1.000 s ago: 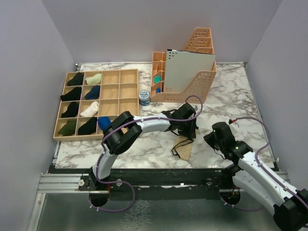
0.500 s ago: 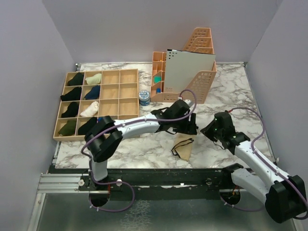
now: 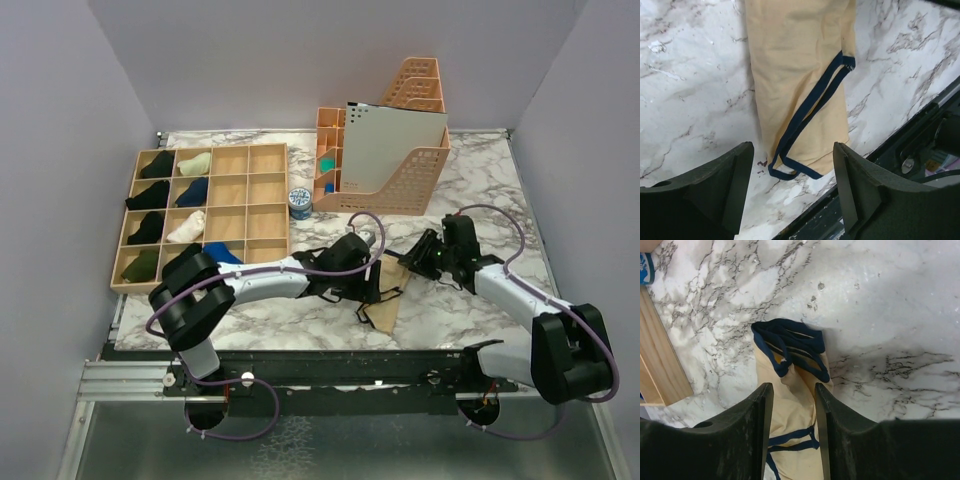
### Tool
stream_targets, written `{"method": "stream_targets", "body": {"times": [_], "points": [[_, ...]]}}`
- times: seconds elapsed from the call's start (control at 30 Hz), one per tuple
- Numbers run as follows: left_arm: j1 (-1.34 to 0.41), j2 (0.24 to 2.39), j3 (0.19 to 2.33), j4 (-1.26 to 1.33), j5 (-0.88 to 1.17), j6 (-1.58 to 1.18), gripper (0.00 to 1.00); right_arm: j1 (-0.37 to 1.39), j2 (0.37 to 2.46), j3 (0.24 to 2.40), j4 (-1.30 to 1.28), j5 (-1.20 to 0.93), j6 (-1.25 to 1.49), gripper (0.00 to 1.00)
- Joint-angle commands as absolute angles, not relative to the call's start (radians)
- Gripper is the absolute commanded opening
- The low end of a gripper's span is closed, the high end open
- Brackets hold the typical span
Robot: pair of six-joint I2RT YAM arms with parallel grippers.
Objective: Roll the underwear
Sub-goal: Fold the underwear at the center of the board.
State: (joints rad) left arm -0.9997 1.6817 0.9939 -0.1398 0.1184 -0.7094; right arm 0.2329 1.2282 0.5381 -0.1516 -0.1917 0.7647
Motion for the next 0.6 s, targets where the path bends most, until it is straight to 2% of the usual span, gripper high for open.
{"method": "stream_targets", "body": {"times": [0.0,0.13,0.5,0.57], "points": [[-1.03,1.663,0.97,-0.113,0.07,-0.684,0.71,0.222,1.248,0.569,-0.096,-0.255,0.687,0.41],[-1.047,1.68,0.976,-0.123,0.04,-0.68,0.79,0.218,1.259,0.569,-0.093,-0.257,0.678,0.4],[-1.072,1.783,1.02,-0.204,-0.028,-0.635,0.78,0.212,1.336,0.587,-0.044,-0.336,0.624,0.39],[-1.076,1.789,1.023,-0.203,-0.028,-0.634,0.77,0.212,1.334,0.585,-0.046,-0.342,0.612,0.35]]}}
